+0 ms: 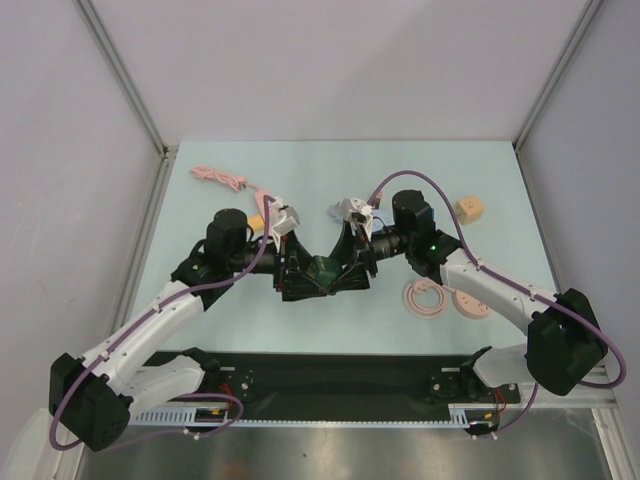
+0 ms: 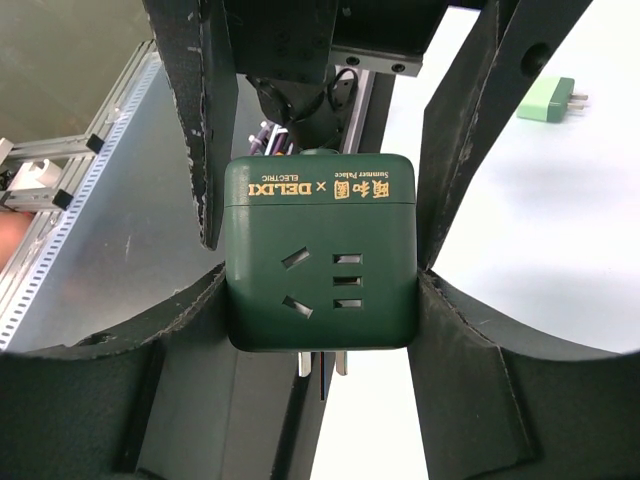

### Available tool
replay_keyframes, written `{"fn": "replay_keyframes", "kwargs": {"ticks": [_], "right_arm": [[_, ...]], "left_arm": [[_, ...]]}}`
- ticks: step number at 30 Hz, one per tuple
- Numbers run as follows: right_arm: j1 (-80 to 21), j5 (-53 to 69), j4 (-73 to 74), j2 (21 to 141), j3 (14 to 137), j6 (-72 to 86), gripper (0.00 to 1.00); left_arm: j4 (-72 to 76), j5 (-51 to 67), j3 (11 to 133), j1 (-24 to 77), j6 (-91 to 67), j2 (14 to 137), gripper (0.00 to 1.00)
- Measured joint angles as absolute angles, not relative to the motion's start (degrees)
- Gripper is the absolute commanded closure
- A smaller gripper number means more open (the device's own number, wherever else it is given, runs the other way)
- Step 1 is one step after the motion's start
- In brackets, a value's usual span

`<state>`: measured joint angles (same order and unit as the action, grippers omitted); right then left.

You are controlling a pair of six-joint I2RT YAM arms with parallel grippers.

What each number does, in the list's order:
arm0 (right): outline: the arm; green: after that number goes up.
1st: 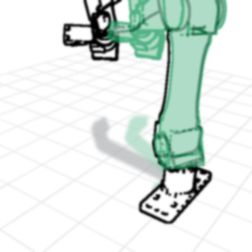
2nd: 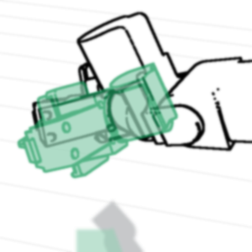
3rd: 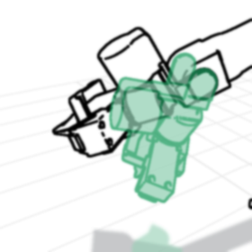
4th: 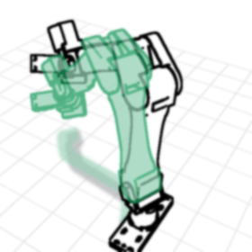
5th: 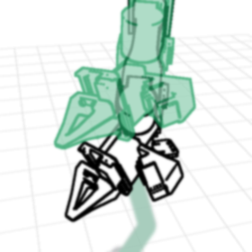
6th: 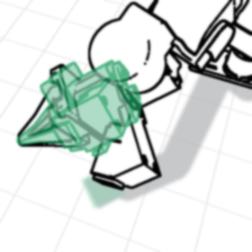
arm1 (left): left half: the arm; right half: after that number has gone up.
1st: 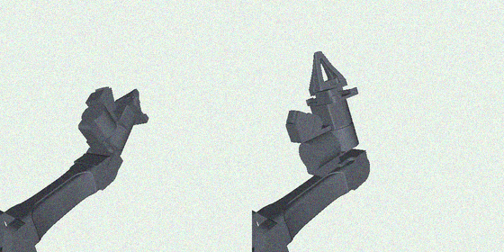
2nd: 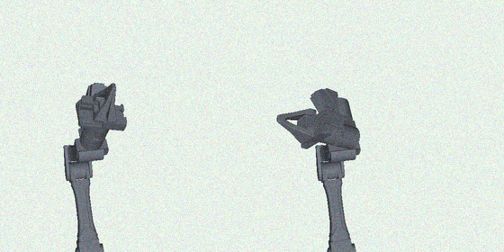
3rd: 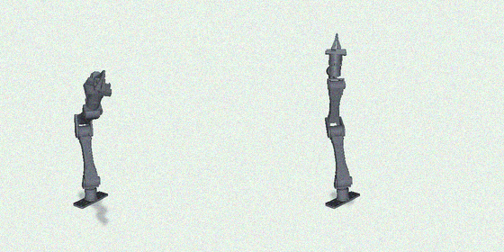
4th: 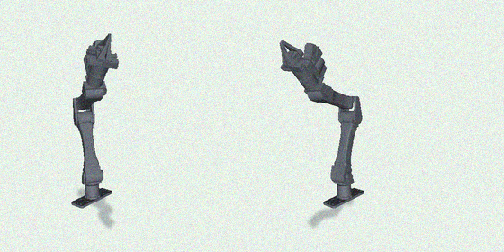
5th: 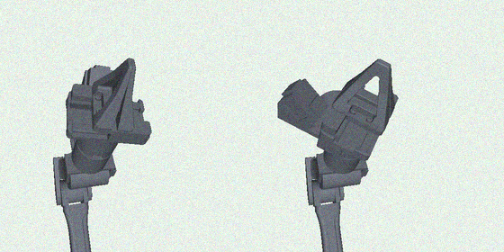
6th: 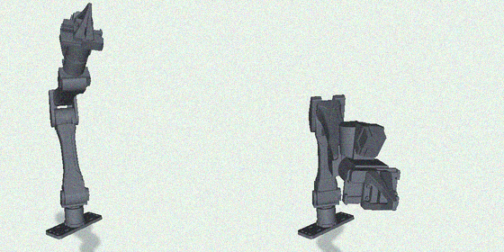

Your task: Insert the plug

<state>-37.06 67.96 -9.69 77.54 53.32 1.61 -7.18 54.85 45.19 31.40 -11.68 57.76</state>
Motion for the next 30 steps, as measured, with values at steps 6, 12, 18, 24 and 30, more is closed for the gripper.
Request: {"fn": "replay_keyframes", "kwargs": {"ticks": [6, 12, 18, 24, 30], "right_arm": [[-37.1, 68.0, -10.5, 77.5, 53.3, 2.0, 1.0], [-36.8, 66.8, -10.8, 77.6, 52.4, 3.4, 1.0], [-36.9, 66.9, -9.4, 77.6, 52.3, 2.5, 1.0], [-37.4, 66.8, -7.8, 77.6, 52.3, -0.1, 1.0], [-37.7, 66.9, -6.9, 77.6, 52.3, -1.2, 1.0]], "left_arm": [[-5.3, 55.0, 44.0, 31.8, -12.7, 58.2, 0.23], [-5.2, 55.0, 43.6, 31.9, -12.8, 58.7, 0.53], [-5.6, 55.1, 43.5, 32.0, -12.9, 59.3, 0.25], [-6.9, 55.1, 43.5, 32.1, -12.4, 59.3, 0.21], [-7.9, 54.5, 44.1, 32.1, -11.4, 59.3, 0.2]]}}
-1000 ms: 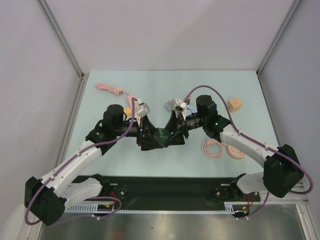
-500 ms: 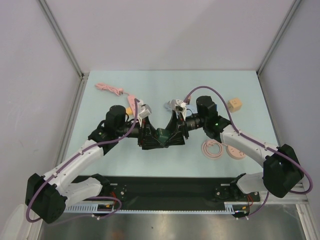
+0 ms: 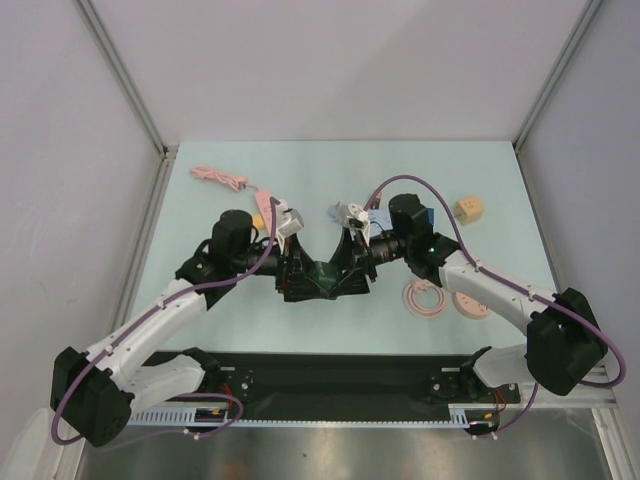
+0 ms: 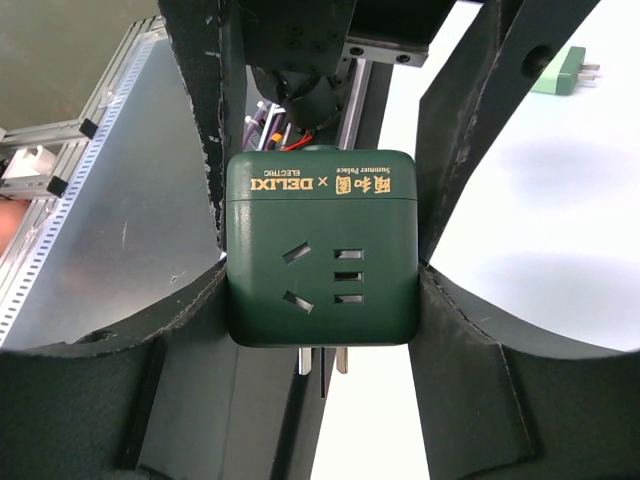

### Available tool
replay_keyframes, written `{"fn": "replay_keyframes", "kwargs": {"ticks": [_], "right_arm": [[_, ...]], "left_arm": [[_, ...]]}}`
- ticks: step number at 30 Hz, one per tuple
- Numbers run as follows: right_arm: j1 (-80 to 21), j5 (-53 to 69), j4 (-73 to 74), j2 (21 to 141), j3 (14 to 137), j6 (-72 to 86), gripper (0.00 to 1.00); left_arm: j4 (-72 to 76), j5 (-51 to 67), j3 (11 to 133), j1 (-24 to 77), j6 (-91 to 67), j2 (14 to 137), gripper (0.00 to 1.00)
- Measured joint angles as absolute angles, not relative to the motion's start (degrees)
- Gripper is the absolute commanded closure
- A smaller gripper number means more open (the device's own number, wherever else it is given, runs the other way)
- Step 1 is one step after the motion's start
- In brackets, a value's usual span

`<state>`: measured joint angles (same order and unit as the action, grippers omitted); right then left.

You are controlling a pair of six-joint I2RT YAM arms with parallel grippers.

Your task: Insert the plug

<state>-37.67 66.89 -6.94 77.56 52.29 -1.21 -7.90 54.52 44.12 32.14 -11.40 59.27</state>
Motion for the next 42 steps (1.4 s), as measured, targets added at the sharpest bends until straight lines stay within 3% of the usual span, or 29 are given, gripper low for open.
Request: {"fn": "replay_keyframes", "kwargs": {"ticks": [4, 8, 11, 12, 14, 16, 17, 18, 20, 24, 26, 28, 31, 42], "right_arm": [[-37.8, 66.9, -6.2, 77.6, 52.3, -1.6, 1.0], [-37.8, 66.7, -5.8, 77.6, 52.3, -1.6, 1.0], [-37.7, 65.9, -5.1, 77.6, 52.3, -1.2, 1.0], [-37.6, 65.6, -4.8, 77.7, 52.3, -0.9, 1.0], [-37.6, 65.8, -4.8, 77.8, 52.3, -0.7, 1.0], [-37.5, 65.8, -5.0, 77.8, 52.3, -0.1, 0.89], [-37.5, 65.6, -5.0, 77.8, 52.3, 0.1, 0.71], [-37.5, 65.6, -5.0, 77.8, 52.3, 0.4, 0.58], [-37.5, 65.5, -5.0, 77.8, 52.3, 1.1, 0.44], [-37.4, 65.1, -5.0, 77.3, 52.3, 1.9, 0.33], [-37.2, 63.7, -5.0, 76.6, 52.3, 1.9, 0.2], [-36.8, 61.2, -4.9, 75.5, 52.3, 2.0, 0.19], [-34.4, 56.1, -4.9, 73.3, 52.3, 3.8, 0.02], [-29.2, 40.6, -1.4, 61.3, 52.3, 6.4, 0.0]], "left_arm": [[-7.9, 53.8, 44.6, 32.1, -11.3, 59.2, 0.17], [-7.9, 53.3, 44.6, 32.1, -11.4, 59.2, 0.28], [-7.9, 53.4, 44.6, 32.1, -11.2, 59.2, 0.45], [-7.8, 53.6, 44.6, 32.1, -10.9, 59.1, 0.61], [-7.7, 53.7, 44.6, 32.1, -11.1, 59.1, 0.78], [-6.3, 54.2, 44.0, 32.1, -12.0, 59.1, 0.89], [-5.5, 54.3, 43.6, 32.1, -12.5, 59.1, 1.0], [-5.0, 54.4, 43.4, 32.1, -12.9, 59.1, 1.0], [-3.9, 54.7, 43.0, 31.9, -13.7, 59.1, 1.0], [-3.5, 54.7, 42.9, 31.7, -14.4, 59.1, 1.0], [-4.3, 54.2, 43.5, 31.6, -14.0, 59.1, 1.0], [-6.7, 53.5, 44.7, 31.3, -13.0, 59.2, 1.0], [-11.1, 49.3, 47.0, 31.2, -9.5, 59.1, 1.0], [-26.6, 30.2, 53.8, 30.1, 5.0, 59.8, 1.0]]}}
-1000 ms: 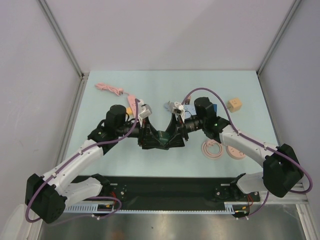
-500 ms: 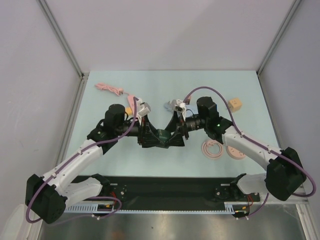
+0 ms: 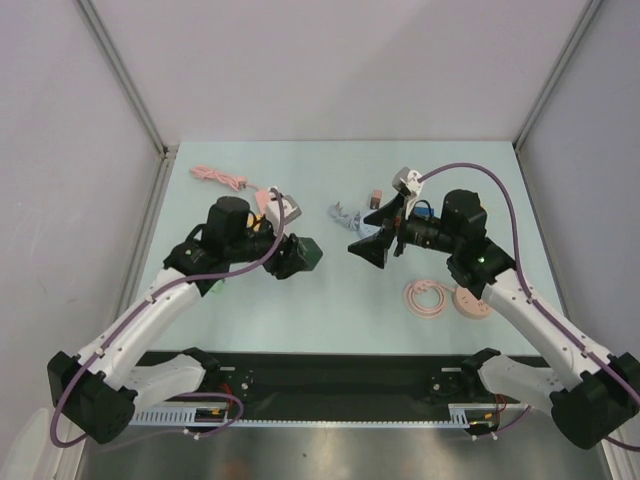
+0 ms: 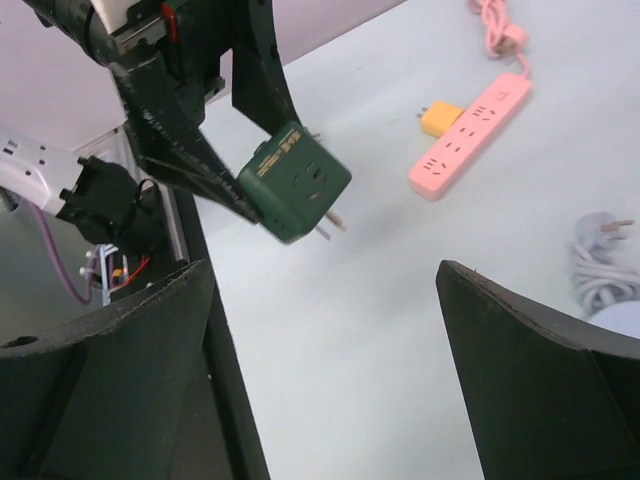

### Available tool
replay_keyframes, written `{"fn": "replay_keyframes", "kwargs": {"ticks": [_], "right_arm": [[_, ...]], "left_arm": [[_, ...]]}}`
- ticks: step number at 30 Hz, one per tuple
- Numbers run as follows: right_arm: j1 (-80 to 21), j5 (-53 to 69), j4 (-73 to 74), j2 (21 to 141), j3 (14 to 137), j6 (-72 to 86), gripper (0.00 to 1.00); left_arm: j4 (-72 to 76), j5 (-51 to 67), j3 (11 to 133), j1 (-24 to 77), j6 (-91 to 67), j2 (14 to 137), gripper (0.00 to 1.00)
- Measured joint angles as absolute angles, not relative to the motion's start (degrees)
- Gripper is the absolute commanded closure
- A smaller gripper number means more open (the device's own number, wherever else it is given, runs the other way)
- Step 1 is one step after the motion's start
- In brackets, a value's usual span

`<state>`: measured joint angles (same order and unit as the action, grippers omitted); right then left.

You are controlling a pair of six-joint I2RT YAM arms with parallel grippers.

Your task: Insert the plug

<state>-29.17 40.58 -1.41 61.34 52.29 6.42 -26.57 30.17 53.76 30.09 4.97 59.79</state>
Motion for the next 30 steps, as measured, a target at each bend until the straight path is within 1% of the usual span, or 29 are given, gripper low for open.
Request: {"fn": "replay_keyframes", "kwargs": {"ticks": [4, 8, 12, 16, 18, 19, 20, 23, 25, 28, 30], "right_arm": [[-29.2, 36.6, 0.6, 57.9, 52.2, 6.4, 0.0], [-29.2, 30.6, 1.0, 56.2, 50.2, 7.1, 0.0], [-29.2, 20.2, 3.1, 57.8, 49.6, 10.7, 0.05], [-27.9, 11.3, 6.4, 61.5, 50.2, 15.7, 0.1], [-26.7, 8.1, 8.1, 64.7, 51.4, 17.6, 0.22], [-26.0, 6.5, 8.6, 66.2, 51.8, 18.5, 0.38], [-25.3, 5.7, 8.9, 67.5, 51.9, 19.2, 0.44], [-22.0, 3.0, 9.2, 72.6, 52.3, 21.9, 0.54], [-20.4, 2.9, 9.6, 76.6, 53.6, 22.3, 0.55], [-19.3, 2.5, 11.0, 84.4, 58.7, 22.0, 0.56], [-19.3, 2.1, 11.3, 87.8, 61.2, 21.4, 0.59]], "left_arm": [[-30.6, 23.9, 58.8, 29.1, 9.1, 63.4, 1.0], [-32.6, 18.1, 61.7, 26.5, 9.5, 66.9, 1.0], [-32.3, 12.9, 63.2, 23.0, 6.1, 70.5, 1.0], [-31.4, 10.2, 63.2, 22.2, 3.0, 72.4, 1.0], [-30.8, 8.6, 63.2, 22.3, 1.3, 72.5, 1.0], [-30.3, 7.7, 63.2, 22.3, 0.2, 72.5, 1.0], [-29.7, 7.2, 63.2, 22.3, -0.8, 72.5, 1.0], [-27.8, 5.6, 63.2, 22.3, -5.4, 72.5, 1.0], [-27.2, 5.4, 63.2, 22.3, -7.9, 72.7, 1.0], [-26.8, 4.1, 63.2, 22.3, -11.1, 73.7, 1.0], [-27.1, 2.0, 63.2, 22.2, -13.3, 74.3, 1.0]]}}
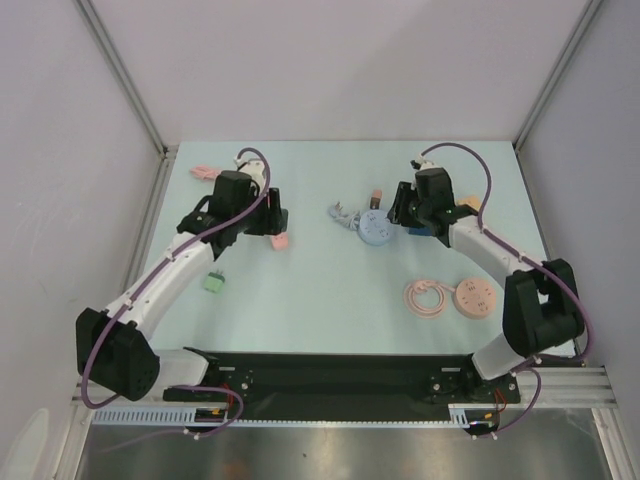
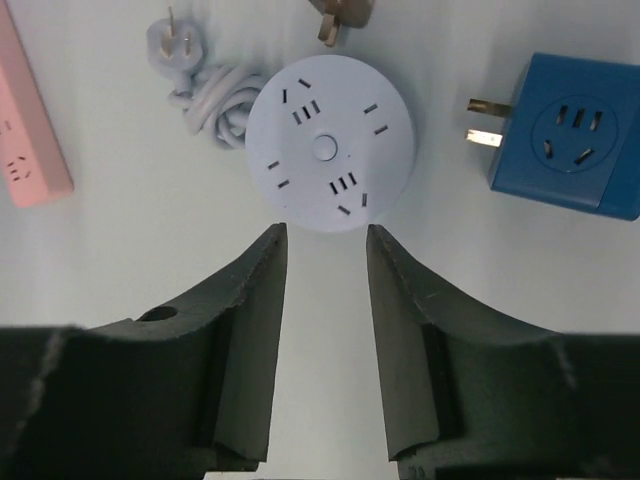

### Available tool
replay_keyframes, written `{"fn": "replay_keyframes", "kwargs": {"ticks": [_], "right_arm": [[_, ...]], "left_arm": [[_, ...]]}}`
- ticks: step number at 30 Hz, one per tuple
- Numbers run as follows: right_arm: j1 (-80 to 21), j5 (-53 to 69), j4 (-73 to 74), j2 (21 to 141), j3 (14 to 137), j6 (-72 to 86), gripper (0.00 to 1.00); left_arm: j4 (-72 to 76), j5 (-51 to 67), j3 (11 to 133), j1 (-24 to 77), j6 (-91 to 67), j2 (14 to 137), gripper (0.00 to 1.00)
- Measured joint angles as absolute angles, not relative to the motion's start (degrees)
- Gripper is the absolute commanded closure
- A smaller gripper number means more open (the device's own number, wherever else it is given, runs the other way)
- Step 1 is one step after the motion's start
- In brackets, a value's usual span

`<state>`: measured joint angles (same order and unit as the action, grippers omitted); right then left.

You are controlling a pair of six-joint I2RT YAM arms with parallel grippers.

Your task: Insert the plug

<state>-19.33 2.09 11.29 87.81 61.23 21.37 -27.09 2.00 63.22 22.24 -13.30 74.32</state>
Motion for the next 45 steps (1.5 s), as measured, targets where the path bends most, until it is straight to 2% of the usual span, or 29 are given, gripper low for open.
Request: {"fn": "replay_keyframes", "kwargs": {"ticks": [1, 7, 13, 20, 27, 34, 40, 45], "right_arm": [[-19.3, 1.3, 11.3, 89.0, 62.0, 20.9, 0.62], [-19.2, -3.5, 10.2, 96.1, 66.8, 17.8, 0.71], [-19.0, -6.3, 8.8, 108.4, 75.1, 15.0, 0.73], [-19.6, -7.6, 9.7, 117.3, 79.2, 13.0, 0.77], [-26.5, -4.9, 8.5, 111.5, 71.4, 17.0, 0.78], [-38.8, -0.3, 5.3, 104.0, 63.5, 25.2, 0.78], [-35.9, -0.6, 5.4, 98.8, 59.2, 26.3, 0.77], [-30.2, -0.8, 4.7, 97.4, 58.8, 25.9, 0.79]], "left_arm": [[-27.2, 0.8, 63.1, 22.2, -14.4, 74.5, 1.0], [-26.7, 0.6, 60.6, 21.7, -18.3, 74.2, 1.0], [-25.2, 6.3, 55.8, 21.7, -20.6, 71.7, 1.0], [-24.8, 6.2, 54.0, 21.7, -21.6, 67.4, 1.0], [-27.3, 4.8, 54.7, 21.7, -21.4, 68.3, 1.0], [-29.8, 12.4, 57.1, 21.9, -17.4, 71.3, 1.0], [-33.9, 17.0, 62.4, 23.4, -5.3, 75.5, 1.0], [-36.9, 16.4, 74.4, 23.4, 3.2, 81.8, 1.0]]}}
